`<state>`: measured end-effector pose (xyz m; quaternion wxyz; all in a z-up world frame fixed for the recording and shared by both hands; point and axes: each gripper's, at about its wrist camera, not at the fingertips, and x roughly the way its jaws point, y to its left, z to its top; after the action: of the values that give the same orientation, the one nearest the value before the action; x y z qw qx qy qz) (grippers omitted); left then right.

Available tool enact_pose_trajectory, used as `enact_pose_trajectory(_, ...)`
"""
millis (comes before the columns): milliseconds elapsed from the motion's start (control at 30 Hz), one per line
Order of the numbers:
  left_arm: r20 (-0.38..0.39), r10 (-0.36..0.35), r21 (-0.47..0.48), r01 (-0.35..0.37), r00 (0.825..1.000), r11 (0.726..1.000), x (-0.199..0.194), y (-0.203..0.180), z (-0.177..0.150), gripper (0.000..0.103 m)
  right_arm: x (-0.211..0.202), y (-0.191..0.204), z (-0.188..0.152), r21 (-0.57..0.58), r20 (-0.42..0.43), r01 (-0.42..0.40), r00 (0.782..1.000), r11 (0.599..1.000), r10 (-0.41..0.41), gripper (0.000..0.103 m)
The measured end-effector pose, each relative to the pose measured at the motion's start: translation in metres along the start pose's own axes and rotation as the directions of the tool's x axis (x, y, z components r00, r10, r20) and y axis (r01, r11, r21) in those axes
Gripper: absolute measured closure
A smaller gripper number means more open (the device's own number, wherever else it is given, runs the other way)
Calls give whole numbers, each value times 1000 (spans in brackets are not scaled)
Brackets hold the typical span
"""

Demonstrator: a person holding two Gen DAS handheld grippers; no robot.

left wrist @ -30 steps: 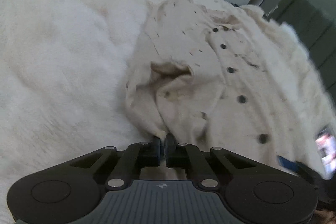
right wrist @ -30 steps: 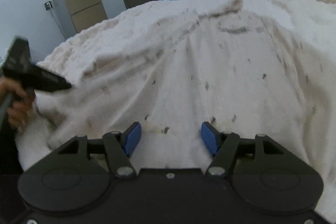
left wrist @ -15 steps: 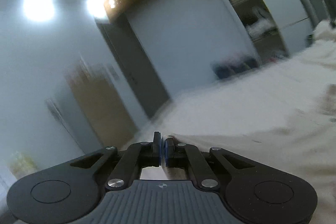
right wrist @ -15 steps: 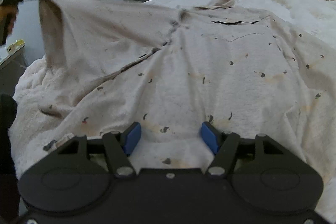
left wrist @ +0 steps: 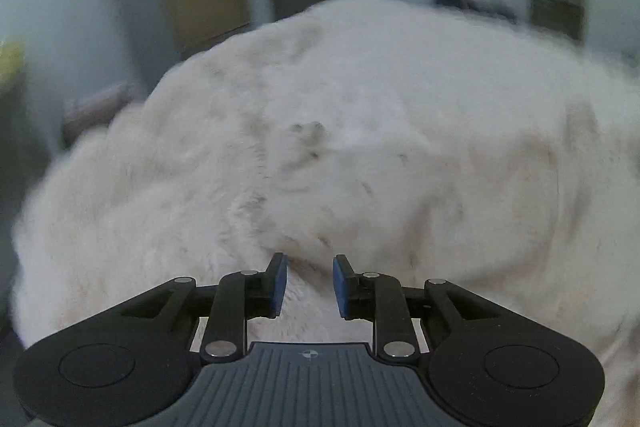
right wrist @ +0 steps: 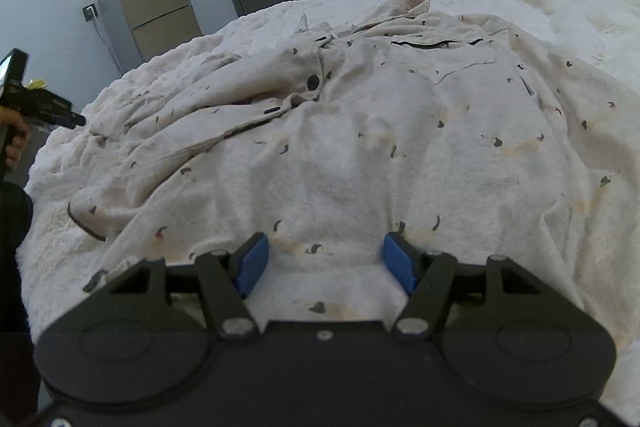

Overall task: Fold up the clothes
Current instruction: 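Grasp the beige shirt hem with the left gripper and pull it straight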

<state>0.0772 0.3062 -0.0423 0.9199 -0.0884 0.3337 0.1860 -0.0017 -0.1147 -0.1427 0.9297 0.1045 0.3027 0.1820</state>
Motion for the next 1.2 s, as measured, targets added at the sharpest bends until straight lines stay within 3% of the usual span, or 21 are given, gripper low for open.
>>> enact_pose_trajectory(100,26,-57,-129,60,998,990,12,29,33,55,0,-1,-1,-2,5,-2,1000,1000,2,40)
enact_pose_trajectory(200,22,-48,-95,50,999,994,42,43,61,55,0,-2,-2,-7,9,-1,1000,1000,1,40)
enact_pose_trajectory(233,-12,-21,-30,21,1000,999,70,38,71,55,0,-2,-2,-8,10,0,1000,1000,0,40)
enact_pose_trajectory(300,-35,-31,-4,31,999,1000,94,33,75,55,0,-2,-3,-11,10,1,1000,1000,-1,40)
enact_pose_trajectory(400,-103,-83,-41,79,991,996,147,27,75,55,1,-1,-3,-19,4,8,1000,1000,-8,39)
enact_pose_trajectory(467,-156,-175,-102,160,972,982,176,23,71,55,2,0,-2,-23,-2,14,1000,1000,-14,39)
enact_pose_trajectory(533,-165,-222,-105,206,961,973,180,15,66,66,3,0,-3,-26,0,20,1000,999,-20,38)
enact_pose_trajectory(567,-165,-188,-78,178,968,981,180,8,64,88,3,0,-3,-28,2,21,1000,999,-21,37)
enact_pose_trajectory(600,-162,-165,-67,156,973,985,180,6,64,94,3,1,-4,-32,4,22,1000,999,-22,37)
enact_pose_trajectory(633,-110,-118,-82,109,987,991,169,7,65,95,3,1,-4,-33,5,22,1000,999,-22,37)
enact_pose_trajectory(700,-58,-102,-121,94,993,988,160,13,69,96,3,-1,-4,-31,6,17,1000,999,-16,36)
enact_pose_trajectory(767,81,37,-213,-19,996,977,124,28,80,96,2,-2,-5,-29,9,11,1000,1000,-11,36)
enact_pose_trajectory(800,157,122,-235,-83,980,968,101,32,87,96,2,-2,-5,-29,11,9,1000,1000,-9,36)
enact_pose_trajectory(833,224,149,-212,-101,963,972,83,29,93,96,1,-3,-5,-28,12,7,1000,1000,-7,36)
enact_pose_trajectory(867,261,148,-188,-100,954,977,74,26,97,96,1,-3,-5,-28,12,5,1000,1000,-5,36)
enact_pose_trajectory(967,443,164,4,-184,881,983,25,-16,110,96,0,-4,-5,-27,11,1,1000,1000,-1,35)
enact_pose_trajectory(1033,532,183,155,-308,826,939,12,-51,106,95,-1,-7,-4,-27,10,1,1000,1000,0,35)
enact_pose_trajectory(1100,597,173,302,-419,783,857,11,-83,93,95,0,-7,-4,-29,9,2,1000,1000,-1,34)
enact_pose_trajectory(1133,632,124,428,-478,765,767,15,-108,74,94,0,-7,-3,-30,8,2,1000,1000,-2,34)
enact_pose_trajectory(1167,610,4,606,-470,792,642,22,-139,41,94,1,-7,-3,-31,7,3,1000,1000,-3,34)
enact_pose_trajectory(1200,532,-73,711,-398,844,579,25,-154,17,89,1,-7,-3,-31,6,4,1000,1000,-4,33)
